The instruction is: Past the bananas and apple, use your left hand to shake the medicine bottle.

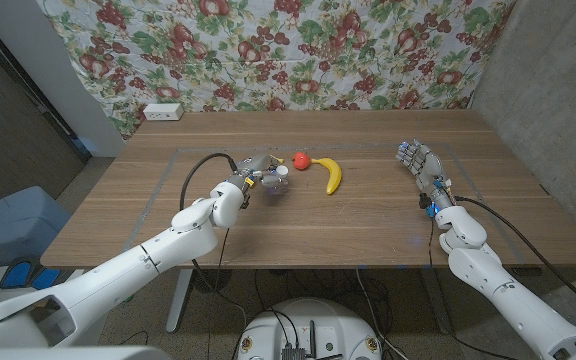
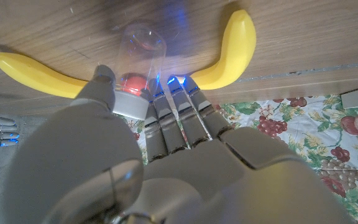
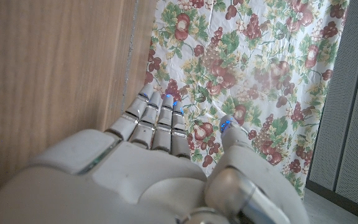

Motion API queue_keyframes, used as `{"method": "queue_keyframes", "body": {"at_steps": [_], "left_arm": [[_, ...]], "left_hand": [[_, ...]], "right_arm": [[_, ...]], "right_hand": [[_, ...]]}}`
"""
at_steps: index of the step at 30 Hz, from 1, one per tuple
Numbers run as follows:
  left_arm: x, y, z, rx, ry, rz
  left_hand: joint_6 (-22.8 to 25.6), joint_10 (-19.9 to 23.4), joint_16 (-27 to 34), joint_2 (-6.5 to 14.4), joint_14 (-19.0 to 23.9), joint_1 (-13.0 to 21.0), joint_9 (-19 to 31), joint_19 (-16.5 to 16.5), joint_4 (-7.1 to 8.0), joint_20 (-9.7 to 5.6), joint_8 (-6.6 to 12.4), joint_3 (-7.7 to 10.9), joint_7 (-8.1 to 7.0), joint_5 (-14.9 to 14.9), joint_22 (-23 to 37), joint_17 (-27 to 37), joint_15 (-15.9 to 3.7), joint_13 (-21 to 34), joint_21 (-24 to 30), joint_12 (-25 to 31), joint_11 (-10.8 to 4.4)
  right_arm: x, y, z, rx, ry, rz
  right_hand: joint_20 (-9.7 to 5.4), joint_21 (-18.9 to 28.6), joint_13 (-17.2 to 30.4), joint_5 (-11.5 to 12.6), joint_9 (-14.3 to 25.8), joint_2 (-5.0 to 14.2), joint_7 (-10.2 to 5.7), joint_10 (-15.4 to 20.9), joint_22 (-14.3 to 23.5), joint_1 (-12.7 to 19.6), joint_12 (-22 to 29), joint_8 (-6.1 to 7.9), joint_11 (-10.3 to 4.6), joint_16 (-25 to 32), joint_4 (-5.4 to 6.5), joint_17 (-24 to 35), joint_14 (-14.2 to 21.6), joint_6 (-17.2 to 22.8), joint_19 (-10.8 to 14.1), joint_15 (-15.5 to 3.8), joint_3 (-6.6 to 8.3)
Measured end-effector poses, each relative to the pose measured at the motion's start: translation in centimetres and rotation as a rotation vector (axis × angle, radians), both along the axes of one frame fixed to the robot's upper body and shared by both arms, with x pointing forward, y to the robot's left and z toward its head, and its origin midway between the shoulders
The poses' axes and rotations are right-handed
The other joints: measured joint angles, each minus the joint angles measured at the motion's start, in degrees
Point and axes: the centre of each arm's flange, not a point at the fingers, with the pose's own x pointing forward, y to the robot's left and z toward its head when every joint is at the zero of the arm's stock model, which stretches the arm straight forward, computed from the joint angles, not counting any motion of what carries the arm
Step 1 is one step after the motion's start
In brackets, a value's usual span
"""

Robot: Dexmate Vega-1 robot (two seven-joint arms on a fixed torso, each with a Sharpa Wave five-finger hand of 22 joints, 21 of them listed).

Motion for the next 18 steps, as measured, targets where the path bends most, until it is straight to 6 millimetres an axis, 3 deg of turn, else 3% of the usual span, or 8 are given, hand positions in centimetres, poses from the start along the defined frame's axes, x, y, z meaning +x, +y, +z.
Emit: {"method": "queue_keyframes", "body": {"at_steps": [9, 18], "left_arm": [[-0.16, 0.33, 0.25, -0.011, -0.003, 0.013], [-0.2, 0.67, 0.47, -0.028, 0.005, 0.031]], "left_hand": [[-7.14, -9.64, 0.0, -3.0, -4.76, -6.74, -2.02, -2.48, 0.41, 1.27, -0.23, -1.77, -0.71, 0.22, 0.01, 0.09, 0.37, -1.35, -2.05, -0.66, 2.47], [-12.72, -15.11, -0.23, -4.05, -9.1, -9.09, -3.13, -4.82, -0.05, 2.15, -0.22, -2.25, -1.44, 0.22, 0.01, 0.05, 0.75, -1.95, -3.63, -0.66, 3.87]], "right_arm": [[0.06, 0.04, 0.15, 0.001, -0.002, 0.0], [0.18, 0.12, 0.14, 0.0, 0.0, 0.0]], "right_hand": [[0.0, -0.22, 0.0, 0.0, 0.0, 0.0, 0.0, 0.0, 0.0, 0.0, 0.0, 0.0, 0.0, 0.0, 0.0, 0.0, 0.0, 0.0, 0.0, 0.0, 0.0], [0.0, -0.22, 0.0, 0.0, 0.0, 0.0, 0.0, 0.0, 0.0, 0.0, 0.0, 0.0, 0.0, -0.27, 0.24, 0.0, 0.0, 0.0, 0.0, 0.0, -0.24]]}}
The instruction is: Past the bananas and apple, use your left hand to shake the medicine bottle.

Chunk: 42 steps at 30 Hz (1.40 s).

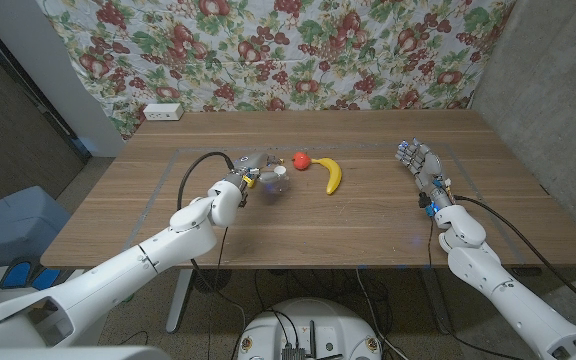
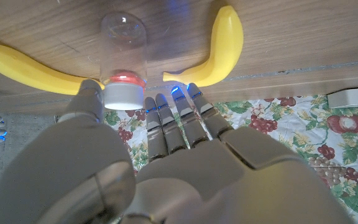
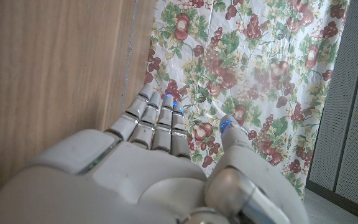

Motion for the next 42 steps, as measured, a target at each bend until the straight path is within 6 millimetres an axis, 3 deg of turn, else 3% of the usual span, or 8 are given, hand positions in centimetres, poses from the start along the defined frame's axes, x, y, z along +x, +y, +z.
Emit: {"method": "queue_keyframes", "body": {"at_steps": [7, 12, 19, 20, 24, 25, 35, 42], "left_arm": [[0.0, 0.2, 0.2, -0.017, 0.002, 0.006], [-0.2, 0.3, 0.4, -0.044, -0.007, -0.012], [-0.8, 0.1, 0.8, -0.115, -0.029, -0.096], [-0.7, 0.8, 0.8, -0.129, -0.03, -0.089], [-1.1, 0.2, 1.0, -0.172, -0.044, -0.157], [-0.9, 1.1, 0.9, -0.195, -0.045, -0.154], [-1.0, 1.9, 1.0, -0.327, -0.068, -0.262], [-1.1, 2.2, 1.1, -0.413, -0.075, -0.345]], "left_hand": [[-7.72, -8.31, 0.0, -0.21, -6.27, -1.44, -0.8, -3.56, -0.41, 1.03, 0.0, 0.08, -0.73, 0.0, 0.01, 0.03, 0.24, -0.53, -2.12, 0.0, 1.19], [-13.44, -14.59, 0.0, 0.41, -11.07, -4.88, -1.09, -6.39, 0.04, 1.49, -0.07, -0.37, -1.72, 0.0, 0.01, 0.04, 0.39, -0.72, -2.98, 0.0, 1.89], [-16.59, -18.67, 0.01, 1.06, -14.21, -7.54, -1.36, -8.6, 0.49, 1.82, -0.23, -0.81, -2.67, -0.28, 0.01, 0.31, 0.46, -0.8, -3.42, 0.0, 2.88], [-17.02, -19.05, 0.0, 1.22, -14.74, -7.74, -1.36, -8.84, 0.49, 1.89, -0.23, -0.81, -2.95, -0.28, 0.01, 0.31, 0.5, -0.8, -3.42, 0.0, 3.1], [-19.62, -21.54, -0.21, 2.07, -16.85, -9.76, -1.52, -10.32, 1.01, 1.94, -0.23, -0.75, -4.03, -0.28, 0.01, 0.31, 0.7, -0.8, -3.88, 0.0, 2.87], [-20.06, -21.99, -0.21, 2.51, -17.2, -10.21, -1.6, -10.66, 1.16, 2.03, -0.23, -0.6, -4.3, -0.28, 0.01, 0.3, 0.75, -0.85, -3.88, 0.0, 2.58], [-22.29, -25.68, 0.06, 7.02, -20.12, -14.12, -1.88, -13.09, 2.82, 2.04, -0.23, 0.4, -6.54, -0.28, 0.15, 0.57, 1.23, -1.32, -3.87, 0.28, 0.92], [-24.33, -27.32, 0.06, 5.37, -22.18, -17.74, -2.15, -14.85, 3.75, 1.7, -0.23, -0.8, -5.91, -0.5, 0.15, 0.4, 0.83, -1.42, -3.87, 0.28, 0.53]], "right_arm": [[0.0, 0.1, 0.0, 0.0, 0.001, 0.0], [0.1, 0.1, 0.0, -0.001, 0.002, 0.002], [0.2, 0.2, 0.0, -0.001, 0.003, 0.002], [0.2, 0.2, 0.0, -0.002, 0.003, 0.002], [0.3, 0.3, 0.1, -0.001, 0.003, 0.002], [0.3, 0.3, 0.1, -0.002, 0.003, 0.002], [0.5, 0.4, 0.3, -0.004, 0.005, 0.003], [0.7, 0.5, 0.4, -0.007, 0.006, 0.004]], "right_hand": [[0.22, 0.0, 0.0, 0.0, 0.0, 0.0, 0.0, 0.0, 0.0, 0.0, 0.0, 0.0, 0.0, 0.0, 0.0, 0.0, 0.0, 0.0, 0.21, 0.0, 0.0], [0.21, 0.0, 0.0, 0.0, 0.0, 0.0, 0.0, 0.0, 0.0, 0.0, 0.0, 0.0, 0.0, 0.0, 0.0, 0.0, 0.0, 0.0, 0.21, 0.0, 0.0], [0.21, 0.0, 0.0, -0.01, 0.0, 0.0, 0.0, 0.0, 0.0, 0.0, 0.0, 0.0, 0.0, 0.0, 0.0, 0.0, 0.0, 0.0, 0.21, 0.0, 0.0], [0.21, 0.0, 0.0, -0.01, 0.0, 0.0, 0.0, 0.0, 0.0, 0.0, 0.0, 0.0, 0.0, 0.0, 0.0, 0.0, 0.0, 0.0, 0.21, 0.0, 0.0], [0.21, 0.0, 0.0, -0.01, 0.0, 0.01, 0.0, 0.0, 0.0, -0.01, 0.0, 0.0, 0.0, 0.0, 0.0, 0.0, 0.0, 0.0, 0.21, 0.0, 0.0], [0.21, 0.0, 0.0, -0.01, 0.0, 0.01, 0.0, 0.0, 0.0, -0.01, 0.0, 0.0, 0.0, 0.0, 0.0, 0.0, 0.0, 0.0, 0.21, 0.0, 0.0], [0.21, -0.41, 0.0, -0.01, 0.0, 0.37, 0.0, 0.0, 0.0, -0.37, 0.0, 0.0, 0.0, 0.0, 0.0, 0.0, 0.0, 0.0, 0.21, 0.0, 0.0], [0.21, -0.41, 0.0, -0.02, 0.0, 0.37, 0.0, 0.0, 0.0, -0.37, 0.0, 0.0, 0.0, 0.0, 0.0, 0.0, 0.0, 0.0, 0.21, 0.0, 0.01]]}}
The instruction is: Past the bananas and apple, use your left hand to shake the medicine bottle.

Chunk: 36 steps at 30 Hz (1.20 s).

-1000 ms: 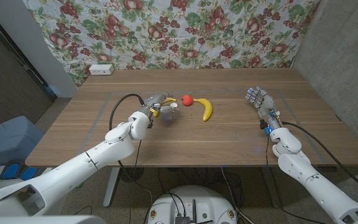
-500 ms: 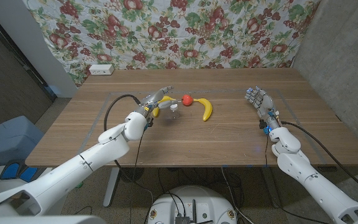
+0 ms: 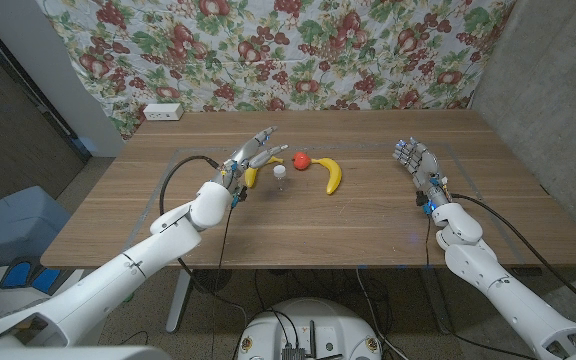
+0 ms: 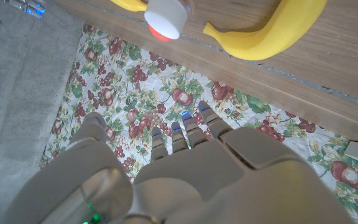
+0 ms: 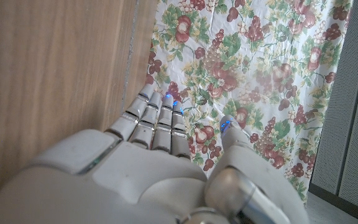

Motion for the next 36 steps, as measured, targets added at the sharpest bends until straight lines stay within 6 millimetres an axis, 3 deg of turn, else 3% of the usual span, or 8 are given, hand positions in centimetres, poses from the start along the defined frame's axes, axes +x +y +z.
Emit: {"method": "queue_keyframes", "body": {"at_steps": [10, 12, 16, 20, 28, 36], "left_arm": [[0.5, 0.9, 0.2, -0.133, -0.004, -0.098], [0.2, 0.8, 0.3, -0.147, -0.009, -0.124], [0.7, 1.3, 0.2, -0.203, -0.007, -0.155], [0.7, 1.6, 0.2, -0.245, -0.008, -0.193], [0.4, 1.6, 0.5, -0.304, -0.015, -0.281], [1.1, 2.8, -0.3, -0.384, 0.001, -0.319]], "left_hand": [[-0.86, -0.97, 0.0, -0.1, -1.64, -3.07, -0.26, -1.0, 0.73, -1.0, 0.0, -0.85, 0.03, 0.0, -0.16, 0.01, -0.21, -0.17, 0.0, 0.0, -0.29], [-1.66, -1.55, 0.0, -0.15, -2.21, -4.09, -0.26, -1.4, 0.73, -1.41, 0.0, -0.85, 0.86, 0.0, -0.16, -0.21, -0.05, -0.34, 0.0, 0.0, -0.73], [-2.14, -2.57, -0.27, 0.73, -4.1, -5.56, -0.26, -1.71, 0.97, -2.81, 0.0, -1.08, 4.27, 0.27, -0.16, -0.27, 0.02, -0.43, 0.0, 0.0, -0.7], [-2.44, -3.06, -0.27, 1.93, -4.81, -6.77, -0.25, -1.47, 1.0, -3.18, 0.0, -1.06, 5.75, 0.49, -0.39, -0.54, 0.12, -0.43, 0.0, 0.0, -0.21], [-3.19, -4.12, -0.27, 5.05, -5.97, -9.86, -0.5, -1.29, 3.87, -4.8, 0.0, 0.32, 6.94, 1.35, -0.43, -0.53, -0.04, -0.71, 0.38, 0.0, 0.42], [-4.09, -5.12, -0.27, 4.51, -6.66, -11.45, -0.52, -1.29, 8.12, -4.8, 0.0, 3.67, 8.84, 3.4, -0.42, -0.53, 0.53, -0.7, 0.38, 0.0, 1.22]], "right_arm": [[0.2, 0.2, 0.3, -0.002, 0.004, -0.003], [0.3, 0.3, 0.3, -0.003, 0.003, -0.002], [0.3, 0.4, 0.3, -0.003, 0.006, -0.009], [0.4, 0.5, 0.3, -0.003, 0.007, -0.012], [0.2, 1.0, 0.7, -0.005, -0.002, -0.01], [-0.5, 1.2, 1.3, -0.03, -0.029, -0.036]], "right_hand": [[0.0, -0.22, 0.0, -0.01, 0.0, 0.0, 0.0, 0.0, 0.29, 0.0, 0.0, 0.0, 0.0, 0.0, 0.08, 0.0, 0.0, 0.0, 0.0, 0.0, -0.41], [0.0, -0.23, 0.0, 0.0, 0.0, 0.0, 0.0, 0.0, 0.29, 0.0, 0.0, 0.0, 0.0, 0.0, 0.08, 0.0, 0.0, 0.0, 0.0, 0.0, -0.42], [0.0, -0.22, 0.0, -0.01, 0.0, -0.01, 0.0, -0.01, 0.29, -0.01, 0.0, 0.0, 0.01, 0.0, 0.08, 0.0, 0.0, 0.0, 0.0, 0.0, -0.41], [0.0, -0.22, -0.11, -0.01, 0.0, -0.02, 0.0, -0.25, 0.26, -0.02, 0.0, 0.0, 0.21, 0.0, 0.08, 0.0, 0.0, 0.0, 0.0, 0.0, -0.41], [0.22, -0.66, -0.43, -0.01, 0.0, -0.77, -0.22, -3.01, 0.13, -0.76, -1.1, 0.0, -0.32, -1.42, 0.08, -0.33, -1.67, 0.22, 0.22, -0.01, -0.89], [0.21, -1.13, -1.2, -0.52, 0.0, -2.13, -0.63, -4.11, 0.14, -2.13, -1.76, 0.0, -1.03, -2.49, -0.1, -1.17, -2.58, 0.63, 0.23, -0.11, -1.54]]}}
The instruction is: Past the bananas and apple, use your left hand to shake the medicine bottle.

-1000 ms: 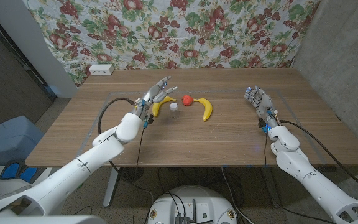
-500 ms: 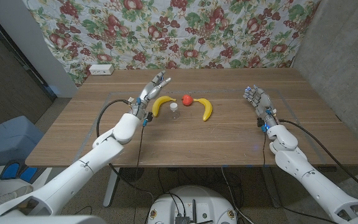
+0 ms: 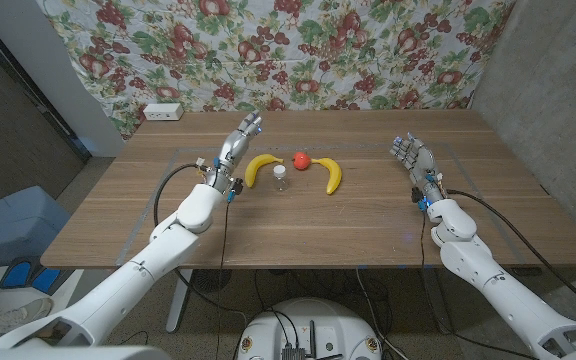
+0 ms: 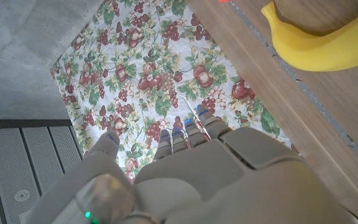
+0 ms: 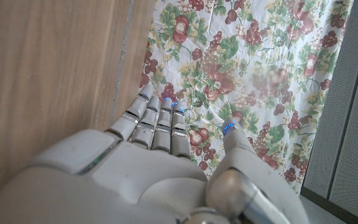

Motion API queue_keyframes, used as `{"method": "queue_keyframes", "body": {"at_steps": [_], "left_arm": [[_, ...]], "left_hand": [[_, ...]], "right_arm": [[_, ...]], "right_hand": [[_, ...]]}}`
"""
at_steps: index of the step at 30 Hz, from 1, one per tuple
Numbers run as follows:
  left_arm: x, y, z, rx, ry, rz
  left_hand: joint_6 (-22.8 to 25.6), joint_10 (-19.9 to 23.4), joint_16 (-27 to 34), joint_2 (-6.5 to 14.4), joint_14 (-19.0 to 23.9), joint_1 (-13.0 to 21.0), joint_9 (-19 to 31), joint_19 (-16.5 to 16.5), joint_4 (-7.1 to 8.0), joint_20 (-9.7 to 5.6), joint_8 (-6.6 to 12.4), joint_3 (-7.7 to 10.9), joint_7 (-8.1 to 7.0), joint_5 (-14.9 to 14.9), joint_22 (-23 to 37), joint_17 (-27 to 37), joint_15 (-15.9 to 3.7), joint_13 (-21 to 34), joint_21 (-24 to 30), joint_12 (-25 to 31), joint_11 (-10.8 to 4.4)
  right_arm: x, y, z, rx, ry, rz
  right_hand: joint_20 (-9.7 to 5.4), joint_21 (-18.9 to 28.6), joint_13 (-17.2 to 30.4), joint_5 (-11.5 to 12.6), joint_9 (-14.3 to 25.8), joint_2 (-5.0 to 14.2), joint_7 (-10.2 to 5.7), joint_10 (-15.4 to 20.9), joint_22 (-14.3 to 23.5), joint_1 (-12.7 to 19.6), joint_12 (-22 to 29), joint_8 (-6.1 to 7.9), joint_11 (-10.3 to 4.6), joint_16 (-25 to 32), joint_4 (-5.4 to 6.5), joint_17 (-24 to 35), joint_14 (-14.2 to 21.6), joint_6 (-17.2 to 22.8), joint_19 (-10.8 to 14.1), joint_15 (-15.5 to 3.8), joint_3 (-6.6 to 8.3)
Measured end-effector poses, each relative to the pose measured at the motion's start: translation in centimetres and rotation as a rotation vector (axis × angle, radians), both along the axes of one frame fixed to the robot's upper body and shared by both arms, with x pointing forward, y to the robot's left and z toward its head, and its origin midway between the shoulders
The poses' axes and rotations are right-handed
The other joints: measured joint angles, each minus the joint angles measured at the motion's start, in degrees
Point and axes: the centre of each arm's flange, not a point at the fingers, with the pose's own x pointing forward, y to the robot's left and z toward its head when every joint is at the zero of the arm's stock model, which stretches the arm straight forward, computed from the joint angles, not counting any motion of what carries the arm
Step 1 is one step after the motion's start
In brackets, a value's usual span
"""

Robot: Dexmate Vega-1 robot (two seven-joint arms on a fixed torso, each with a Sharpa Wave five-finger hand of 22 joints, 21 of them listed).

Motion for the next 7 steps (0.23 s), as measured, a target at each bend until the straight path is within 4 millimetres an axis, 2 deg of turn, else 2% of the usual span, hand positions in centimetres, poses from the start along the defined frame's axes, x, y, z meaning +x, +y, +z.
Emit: {"method": "queue_keyframes", "body": {"at_steps": [3, 7], "left_arm": [[0.02, 0.3, -0.36, -0.026, 0.009, -0.015], [0.0, 0.48, -0.46, -0.049, 0.016, -0.03]], "left_hand": [[0.02, -0.21, 0.0, -0.08, 0.04, -0.51, 0.0, 0.0, 1.68, 0.0, 0.0, 1.68, 0.8, 0.68, -0.15, 0.0, 0.21, 0.0, 0.0, 0.0, 0.21], [-0.08, -0.3, 0.27, -0.08, 0.14, -0.51, 0.0, 0.0, 2.69, 0.0, 0.0, 2.69, 1.31, 1.1, -0.27, -0.2, 0.3, 0.0, 0.0, 0.0, 0.74]], "right_arm": [[-0.45, -0.1, 0.44, -0.015, -0.013, -0.017], [-1.07, -0.3, 1.04, -0.028, -0.031, -0.024]], "right_hand": [[-0.4, 0.0, -0.22, -0.06, 0.0, 0.0, -0.21, 0.0, 0.0, 0.0, -0.01, 0.0, 0.0, -0.2, 0.1, -0.26, -0.31, 0.21, 0.4, -0.31, -0.39], [-0.4, -0.42, -0.26, -0.38, 0.0, -0.6, -0.21, 0.0, 0.0, -0.59, -0.01, 0.0, 0.0, -0.41, 0.02, -0.54, -0.31, 0.21, 0.4, -0.31, -0.46]]}}
